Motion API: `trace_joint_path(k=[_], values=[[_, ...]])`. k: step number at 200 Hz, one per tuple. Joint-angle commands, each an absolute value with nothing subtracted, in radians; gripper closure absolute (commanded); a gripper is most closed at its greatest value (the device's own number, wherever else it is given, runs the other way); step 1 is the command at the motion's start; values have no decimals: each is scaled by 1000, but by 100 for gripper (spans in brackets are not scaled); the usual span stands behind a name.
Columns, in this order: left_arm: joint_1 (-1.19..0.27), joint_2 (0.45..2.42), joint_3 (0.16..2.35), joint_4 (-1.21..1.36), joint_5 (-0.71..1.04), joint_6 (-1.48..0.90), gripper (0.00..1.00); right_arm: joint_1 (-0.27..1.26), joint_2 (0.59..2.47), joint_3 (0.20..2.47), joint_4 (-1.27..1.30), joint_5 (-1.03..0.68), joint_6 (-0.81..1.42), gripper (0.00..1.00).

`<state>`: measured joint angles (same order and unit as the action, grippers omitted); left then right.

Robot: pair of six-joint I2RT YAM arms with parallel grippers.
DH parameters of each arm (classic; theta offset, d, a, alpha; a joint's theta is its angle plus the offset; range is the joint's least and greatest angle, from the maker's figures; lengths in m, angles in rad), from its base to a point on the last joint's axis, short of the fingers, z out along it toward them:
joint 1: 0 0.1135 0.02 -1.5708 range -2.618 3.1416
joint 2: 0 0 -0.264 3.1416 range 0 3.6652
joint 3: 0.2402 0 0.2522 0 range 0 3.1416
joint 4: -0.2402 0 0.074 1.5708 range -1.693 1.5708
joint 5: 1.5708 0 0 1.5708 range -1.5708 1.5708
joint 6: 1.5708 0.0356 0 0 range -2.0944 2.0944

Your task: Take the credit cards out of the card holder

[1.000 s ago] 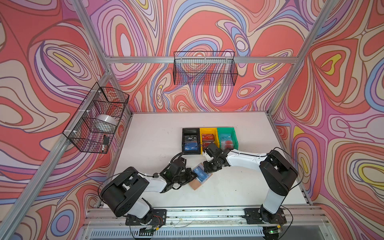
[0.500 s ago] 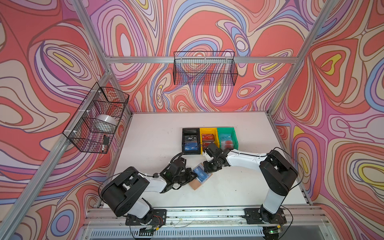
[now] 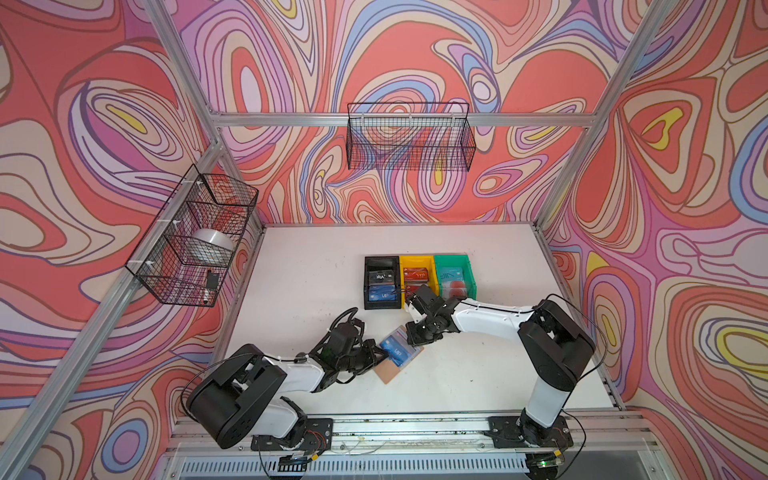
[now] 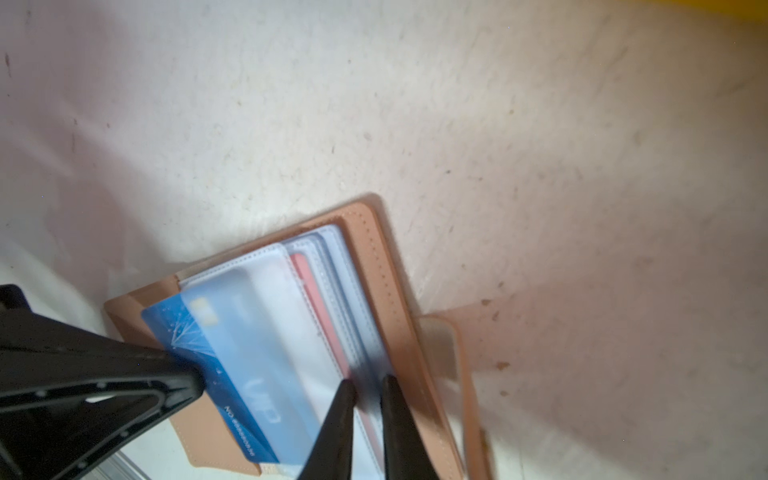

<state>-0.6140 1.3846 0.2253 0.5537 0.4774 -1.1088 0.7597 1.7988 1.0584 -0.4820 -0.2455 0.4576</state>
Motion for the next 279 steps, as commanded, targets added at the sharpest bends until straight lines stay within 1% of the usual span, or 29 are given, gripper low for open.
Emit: trace_joint_path(k=[1, 24, 60, 93, 122, 136, 177, 198, 212, 249, 279], values=[[-579, 1340, 183, 395, 482, -1080, 100, 769, 1872, 1022, -547, -242, 463, 84], [-554, 1233, 192, 261, 477, -1047, 100, 770, 1862, 1026, -547, -252, 463, 84], [-544, 1038, 249, -34, 414, -977, 100, 770, 1860, 1038, -550, -262, 464, 84], [-521, 918, 252, -121, 403, -976, 100, 770, 1845, 1050, -550, -275, 460, 83], [-511, 894, 264, -123, 431, -976, 100, 770, 1802, 1087, -579, -297, 436, 81], [-508, 900, 279, -118, 446, -970, 100, 770, 1779, 1113, -601, -317, 416, 78], [-499, 922, 320, -82, 510, -948, 100, 769, 1720, 1218, -711, -370, 307, 59], [-496, 926, 331, -32, 553, -955, 100, 766, 1724, 1274, -762, -398, 250, 52], [-494, 928, 337, -13, 574, -962, 100, 757, 1729, 1305, -776, -452, 212, 49], [-489, 911, 337, 34, 607, -989, 100, 703, 1756, 1340, -795, -668, 114, 41], [-476, 900, 296, 154, 643, -1055, 100, 684, 1766, 1347, -817, -726, 62, 40]])
